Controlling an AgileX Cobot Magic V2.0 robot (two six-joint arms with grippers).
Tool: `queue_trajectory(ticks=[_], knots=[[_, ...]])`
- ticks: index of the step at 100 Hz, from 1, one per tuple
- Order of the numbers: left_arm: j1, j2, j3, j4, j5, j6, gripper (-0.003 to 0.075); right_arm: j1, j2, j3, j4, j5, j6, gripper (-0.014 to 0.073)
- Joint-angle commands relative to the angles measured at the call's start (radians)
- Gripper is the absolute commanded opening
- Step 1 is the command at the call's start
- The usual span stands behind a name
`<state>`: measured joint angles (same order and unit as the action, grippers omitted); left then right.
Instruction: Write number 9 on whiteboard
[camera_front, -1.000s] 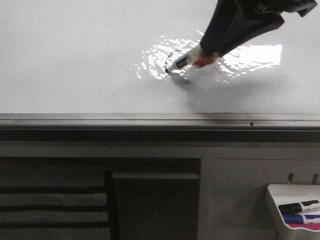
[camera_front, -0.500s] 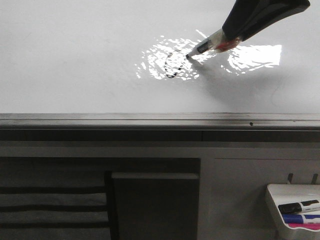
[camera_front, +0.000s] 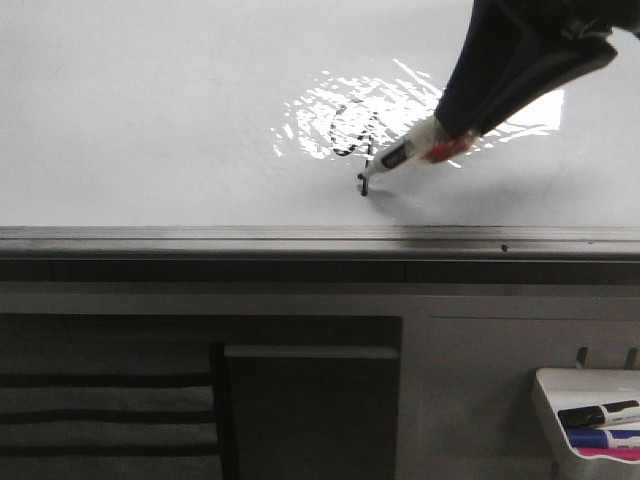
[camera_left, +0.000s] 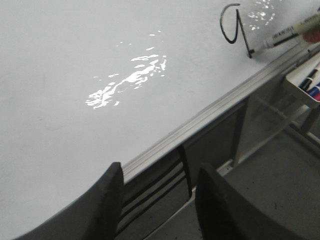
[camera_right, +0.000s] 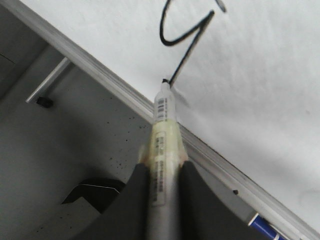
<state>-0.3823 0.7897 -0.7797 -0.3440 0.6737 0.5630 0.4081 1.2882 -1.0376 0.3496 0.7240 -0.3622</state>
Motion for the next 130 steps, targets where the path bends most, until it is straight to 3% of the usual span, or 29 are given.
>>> queue_trajectory(ticks=[1,18,28,59,101,130], knots=[[-0.006,0.067,-0.087,-0.108,0.015,0.113,0.0315,0.023,-0.067,-0.065,0.007,0.015,-0.046,-0.0054],[-0.091,0.221,-0.191,-0.194,0.131,0.319,0.0315,0.087,-0.114,-0.128,0.007,0.257,-0.333,-0.0054],[-0.174,0.312,-0.242,-0.194,0.134,0.373,0.0316,0.116,-0.133,-0.133,0.007,0.280,-0.409,-0.0054],[-0.386,0.569,-0.392,-0.194,0.073,0.417,0.0316,0.122,-0.135,-0.133,0.007,0.276,-0.413,-0.0054],[-0.459,0.656,-0.447,-0.192,-0.002,0.426,0.0310,0.122,-0.135,-0.133,0.007,0.276,-0.413,-0.0054],[-0.459,0.656,-0.447,-0.192,-0.002,0.426,0.0157,0.122,-0.133,-0.133,0.007,0.276,-0.413,-0.0054]])
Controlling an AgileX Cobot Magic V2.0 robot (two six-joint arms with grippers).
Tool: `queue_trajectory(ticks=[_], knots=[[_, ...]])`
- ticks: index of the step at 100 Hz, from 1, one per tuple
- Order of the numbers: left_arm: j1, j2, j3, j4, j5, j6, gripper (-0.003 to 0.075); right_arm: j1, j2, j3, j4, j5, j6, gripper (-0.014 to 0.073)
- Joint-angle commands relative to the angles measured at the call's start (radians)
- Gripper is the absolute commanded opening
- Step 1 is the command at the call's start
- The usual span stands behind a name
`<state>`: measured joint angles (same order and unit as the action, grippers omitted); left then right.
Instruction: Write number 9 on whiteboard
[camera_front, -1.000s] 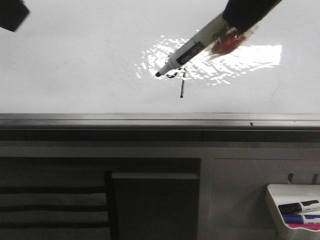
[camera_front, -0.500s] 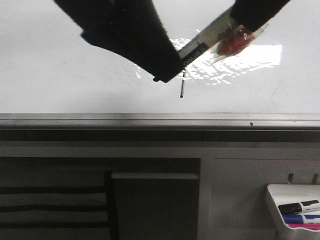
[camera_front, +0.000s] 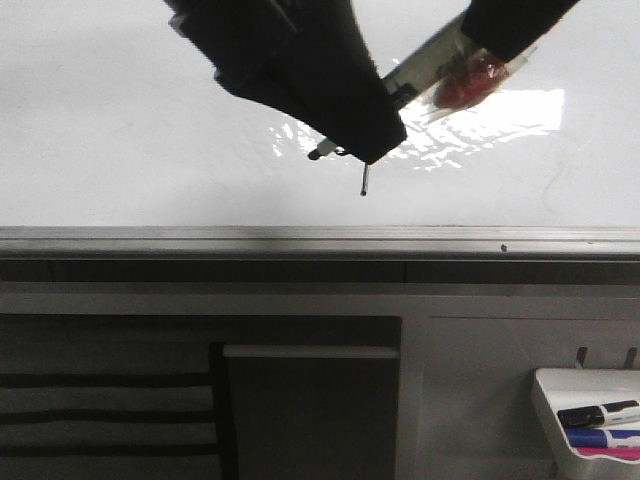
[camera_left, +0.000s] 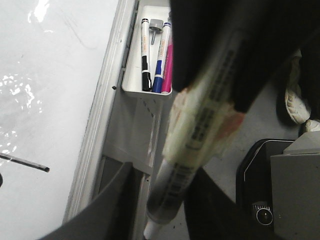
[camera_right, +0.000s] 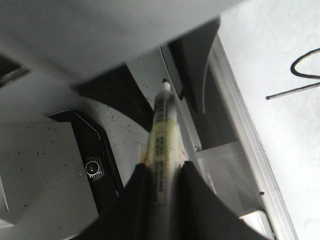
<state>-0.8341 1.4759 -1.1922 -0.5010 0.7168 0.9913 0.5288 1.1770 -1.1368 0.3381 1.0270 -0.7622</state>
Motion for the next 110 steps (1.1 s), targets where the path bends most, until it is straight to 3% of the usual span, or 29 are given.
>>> queue_trajectory(ticks=[1,25,51,63,73,85,99,110], knots=[[-0.007,-0.031,-0.034,-0.035,-0.045,-0.003,0.0150,0.001,-0.022,-0.034,0.019,-0.027,-0.013,-0.0054],[-0.007,-0.031,-0.034,-0.035,-0.045,-0.003,0.0064,0.001,-0.022,-0.034,0.019,-0.027,-0.013,-0.0048],[-0.005,-0.031,-0.034,-0.033,-0.045,-0.003,-0.0012,0.001,-0.022,-0.034,-0.002,-0.027,-0.009,0.0230],[0.012,-0.037,-0.034,0.021,-0.045,-0.029,-0.0020,-0.008,-0.044,-0.043,-0.105,-0.027,0.108,0.0254],[0.042,-0.062,-0.034,0.116,-0.045,-0.132,-0.0020,-0.036,-0.092,-0.047,-0.190,-0.029,0.225,0.0254],[0.101,-0.106,-0.034,0.262,-0.018,-0.351,-0.0020,-0.079,-0.155,-0.047,-0.244,-0.029,0.309,0.0254],[0.202,-0.154,-0.029,0.422,0.079,-0.636,-0.0020,-0.121,-0.199,-0.046,-0.246,-0.023,0.310,0.0253],[0.290,-0.190,0.001,0.513,0.145,-0.775,-0.0020,-0.137,-0.208,-0.046,-0.245,-0.015,0.310,0.0248]])
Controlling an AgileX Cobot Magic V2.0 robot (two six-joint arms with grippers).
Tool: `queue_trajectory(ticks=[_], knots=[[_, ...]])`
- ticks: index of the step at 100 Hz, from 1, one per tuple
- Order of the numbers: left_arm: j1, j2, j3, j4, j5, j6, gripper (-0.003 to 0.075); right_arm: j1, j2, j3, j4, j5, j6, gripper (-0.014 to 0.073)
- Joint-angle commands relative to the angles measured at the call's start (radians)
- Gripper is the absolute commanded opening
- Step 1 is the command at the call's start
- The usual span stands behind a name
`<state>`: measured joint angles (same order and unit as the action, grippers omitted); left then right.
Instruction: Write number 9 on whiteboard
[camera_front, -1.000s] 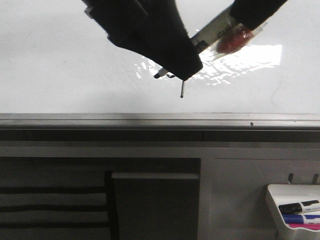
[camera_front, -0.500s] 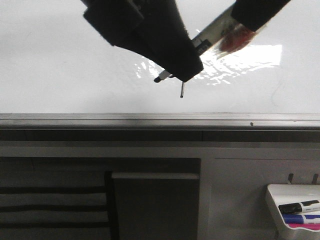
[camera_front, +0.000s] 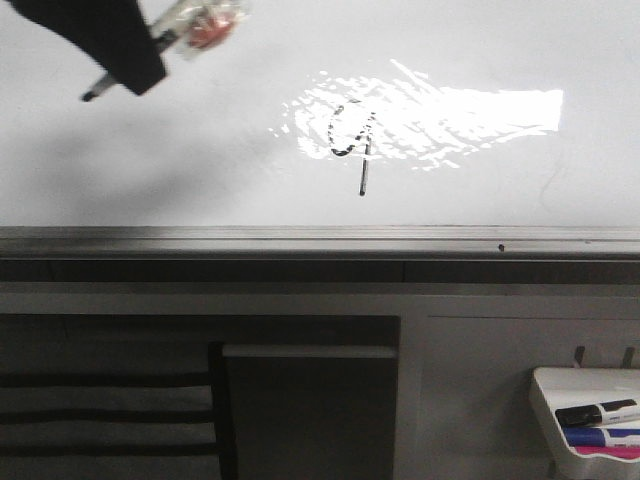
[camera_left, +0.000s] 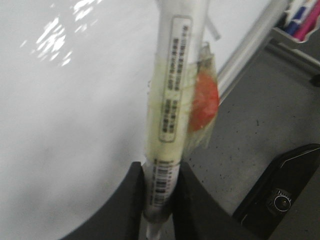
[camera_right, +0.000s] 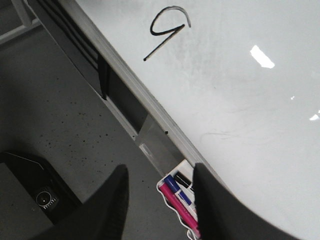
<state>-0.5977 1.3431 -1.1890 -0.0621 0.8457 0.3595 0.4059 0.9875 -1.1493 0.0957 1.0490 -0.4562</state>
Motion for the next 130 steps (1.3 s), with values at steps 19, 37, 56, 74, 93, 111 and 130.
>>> queue_trajectory(ticks=[19,37,56,74,93,111,130], knots=[[0.196,-0.117,0.108,0.215,-0.045,-0.331,-0.0020,-0.014,-0.019,-0.031,-0.003,-0.034,0.004,0.0248],[0.336,-0.114,0.216,0.238,-0.275,-0.512,-0.0020,-0.014,-0.019,-0.031,-0.003,-0.042,0.004,0.0248],[0.368,-0.061,0.247,0.202,-0.414,-0.512,-0.0020,-0.014,-0.019,-0.031,-0.003,-0.042,0.004,0.0248],[0.368,-0.018,0.247,0.182,-0.436,-0.512,-0.0020,-0.014,-0.019,-0.031,-0.003,-0.042,0.004,0.0248],[0.368,0.005,0.247,0.177,-0.436,-0.512,-0.0020,-0.014,-0.019,-0.031,-0.003,-0.053,0.004,0.0248],[0.368,0.007,0.247,0.177,-0.436,-0.505,0.0096,-0.014,-0.019,-0.031,-0.003,-0.053,0.004,0.0248],[0.368,0.007,0.247,0.187,-0.436,-0.503,0.0403,-0.014,-0.019,-0.031,-0.001,-0.054,0.004,0.0248]])
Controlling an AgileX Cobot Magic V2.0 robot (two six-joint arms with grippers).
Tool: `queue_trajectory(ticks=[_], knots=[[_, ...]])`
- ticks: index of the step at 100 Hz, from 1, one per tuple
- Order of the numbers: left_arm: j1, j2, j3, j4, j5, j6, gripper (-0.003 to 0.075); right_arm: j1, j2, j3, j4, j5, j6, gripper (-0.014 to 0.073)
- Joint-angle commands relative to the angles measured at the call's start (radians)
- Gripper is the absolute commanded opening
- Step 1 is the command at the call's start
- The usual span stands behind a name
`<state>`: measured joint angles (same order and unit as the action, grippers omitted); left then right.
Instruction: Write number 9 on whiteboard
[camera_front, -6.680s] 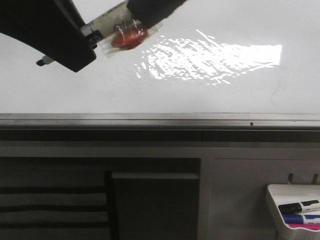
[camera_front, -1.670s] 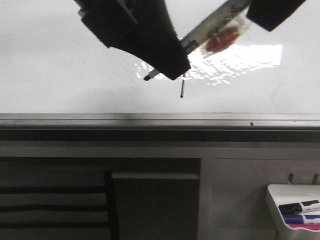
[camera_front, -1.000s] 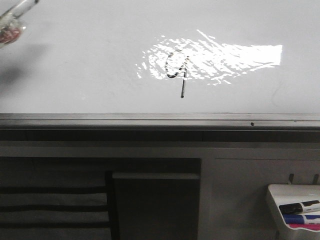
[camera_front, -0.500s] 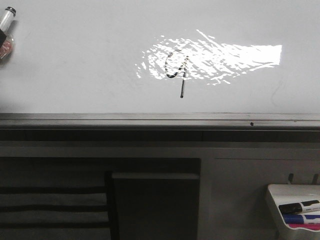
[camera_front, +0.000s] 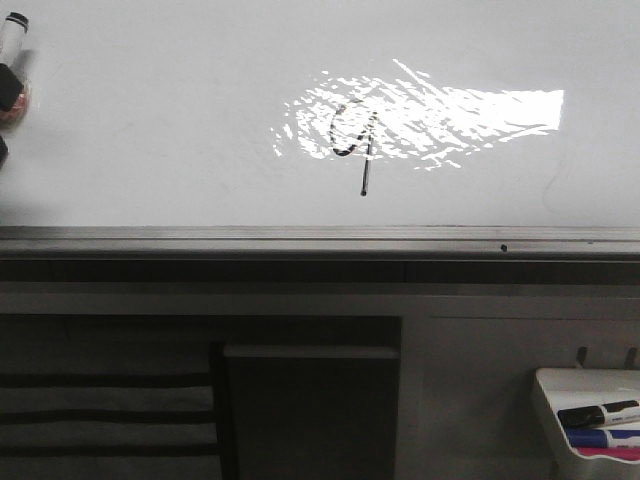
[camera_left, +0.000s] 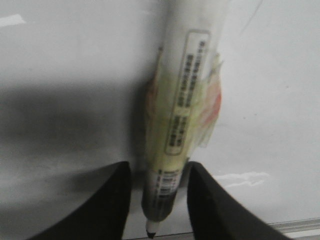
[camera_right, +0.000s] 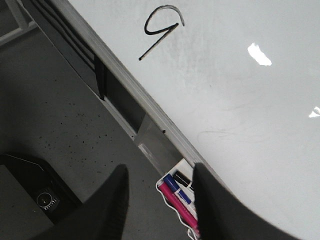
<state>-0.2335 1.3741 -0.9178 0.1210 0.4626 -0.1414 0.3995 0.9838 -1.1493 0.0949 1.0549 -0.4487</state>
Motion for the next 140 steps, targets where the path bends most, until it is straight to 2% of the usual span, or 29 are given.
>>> queue_trajectory(ticks=[1,7,12,39,56,75,83,94,105,113,140], knots=[[0.003,-0.024,-0.027,0.007,-0.053,-0.002,0.0419,-0.008,-0.015,-0.031,0.000,-0.060,-0.003,0.0248],[0.003,-0.031,-0.038,0.022,-0.046,-0.002,0.0454,-0.008,-0.015,-0.031,-0.005,-0.048,0.006,0.0248],[0.003,-0.048,-0.058,0.039,-0.022,-0.002,0.0449,-0.008,-0.016,-0.031,-0.013,-0.037,0.053,0.0248],[0.000,-0.257,-0.081,0.050,0.054,0.005,0.0438,-0.008,-0.087,-0.025,-0.181,-0.029,0.477,0.0248],[0.000,-0.430,-0.004,0.052,0.060,0.006,0.0438,-0.008,-0.157,0.077,-0.187,-0.104,0.526,0.0248],[0.000,-0.598,0.175,0.056,-0.049,0.006,0.0431,-0.008,-0.241,0.292,-0.187,-0.338,0.526,0.0246],[0.000,-0.649,0.251,0.056,-0.123,0.006,0.0375,-0.008,-0.264,0.372,-0.187,-0.456,0.526,0.0216],[0.000,-0.686,0.310,0.056,-0.178,0.006,0.0228,-0.008,-0.278,0.434,-0.185,-0.582,0.526,0.0120],[0.000,-0.683,0.324,0.056,-0.183,0.006,0.0070,-0.008,-0.278,0.455,-0.185,-0.644,0.526,-0.0001],[0.000,-0.683,0.324,0.056,-0.191,0.006,-0.0013,-0.008,-0.278,0.457,-0.185,-0.651,0.526,-0.0071],[0.000,-0.683,0.324,0.056,-0.210,0.006,-0.0020,-0.008,-0.275,0.457,-0.187,-0.631,0.526,-0.0072]])
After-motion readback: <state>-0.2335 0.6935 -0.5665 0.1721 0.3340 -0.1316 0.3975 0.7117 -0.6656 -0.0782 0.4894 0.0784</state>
